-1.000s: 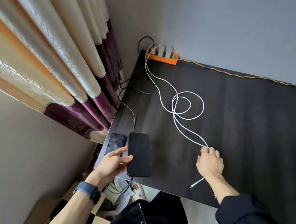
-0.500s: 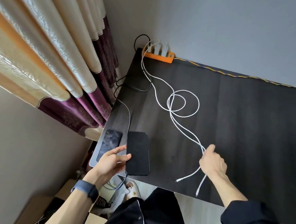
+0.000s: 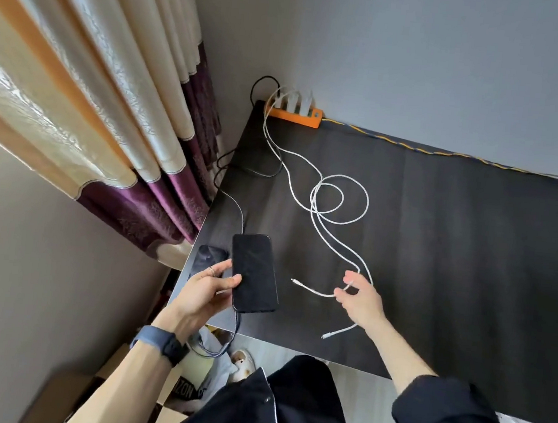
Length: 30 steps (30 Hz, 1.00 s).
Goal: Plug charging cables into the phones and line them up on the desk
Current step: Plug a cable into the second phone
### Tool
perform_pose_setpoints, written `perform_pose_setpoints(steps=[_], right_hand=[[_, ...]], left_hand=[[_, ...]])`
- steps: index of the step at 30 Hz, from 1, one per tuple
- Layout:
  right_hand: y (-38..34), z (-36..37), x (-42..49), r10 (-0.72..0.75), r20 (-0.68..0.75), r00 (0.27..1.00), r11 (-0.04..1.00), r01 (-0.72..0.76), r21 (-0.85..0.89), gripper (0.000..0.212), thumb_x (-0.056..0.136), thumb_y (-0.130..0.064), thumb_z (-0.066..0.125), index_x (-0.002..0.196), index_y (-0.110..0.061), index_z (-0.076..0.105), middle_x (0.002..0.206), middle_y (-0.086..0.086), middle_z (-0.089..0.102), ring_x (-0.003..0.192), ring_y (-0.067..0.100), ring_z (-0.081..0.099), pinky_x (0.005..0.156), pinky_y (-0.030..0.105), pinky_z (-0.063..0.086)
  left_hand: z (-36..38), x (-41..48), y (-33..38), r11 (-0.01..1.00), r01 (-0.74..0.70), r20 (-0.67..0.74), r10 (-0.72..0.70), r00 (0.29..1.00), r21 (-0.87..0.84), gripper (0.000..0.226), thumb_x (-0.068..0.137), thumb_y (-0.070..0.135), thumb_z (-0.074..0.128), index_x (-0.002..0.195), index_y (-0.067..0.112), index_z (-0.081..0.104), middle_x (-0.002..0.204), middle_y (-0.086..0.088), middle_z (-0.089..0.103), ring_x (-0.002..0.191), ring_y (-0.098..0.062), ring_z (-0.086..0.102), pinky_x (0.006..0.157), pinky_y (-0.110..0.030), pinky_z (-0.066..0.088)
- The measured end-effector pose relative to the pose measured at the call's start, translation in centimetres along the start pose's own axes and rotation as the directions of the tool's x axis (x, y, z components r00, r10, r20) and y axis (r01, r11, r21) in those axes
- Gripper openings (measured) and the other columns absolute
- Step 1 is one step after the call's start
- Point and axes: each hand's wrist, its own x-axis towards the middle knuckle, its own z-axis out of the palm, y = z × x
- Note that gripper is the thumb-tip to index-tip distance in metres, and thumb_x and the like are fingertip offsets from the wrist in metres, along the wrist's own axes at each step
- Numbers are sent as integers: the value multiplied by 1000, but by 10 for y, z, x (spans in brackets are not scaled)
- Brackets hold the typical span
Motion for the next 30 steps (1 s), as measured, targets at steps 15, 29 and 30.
perform_pose_setpoints(steps=[15, 29, 30], right_hand=[[-14, 104, -8, -396, 167, 903, 523, 371, -767, 39, 95, -41, 58, 130, -23, 53, 128, 1, 55, 113, 27, 53, 84, 42, 52], [-51, 71, -64, -282, -16, 959, 959, 281, -37, 12, 99, -31, 58, 90, -25, 60, 71, -5, 70, 69, 13, 63, 64, 23, 46], [-55, 65, -75, -268, -38, 963, 963, 269, 26, 11, 97, -31, 60, 87, -28, 62, 69, -5, 70, 70, 12, 64, 64, 18, 46]], left_hand=[[-37, -22, -17, 985, -1, -205, -35, 978, -172, 33, 94, -5, 54, 119, 12, 67, 89, -7, 75, 65, -11, 70, 53, -16, 51], [-14, -3, -12, 941, 29, -312, -140, 940, -337, 21, 90, -5, 60, 110, 2, 62, 94, -13, 69, 75, -15, 69, 54, -20, 56], [-9, 2, -11, 942, 24, -328, -141, 934, -335, 19, 89, -5, 61, 107, 3, 62, 90, -12, 69, 78, -16, 67, 56, -21, 56]])
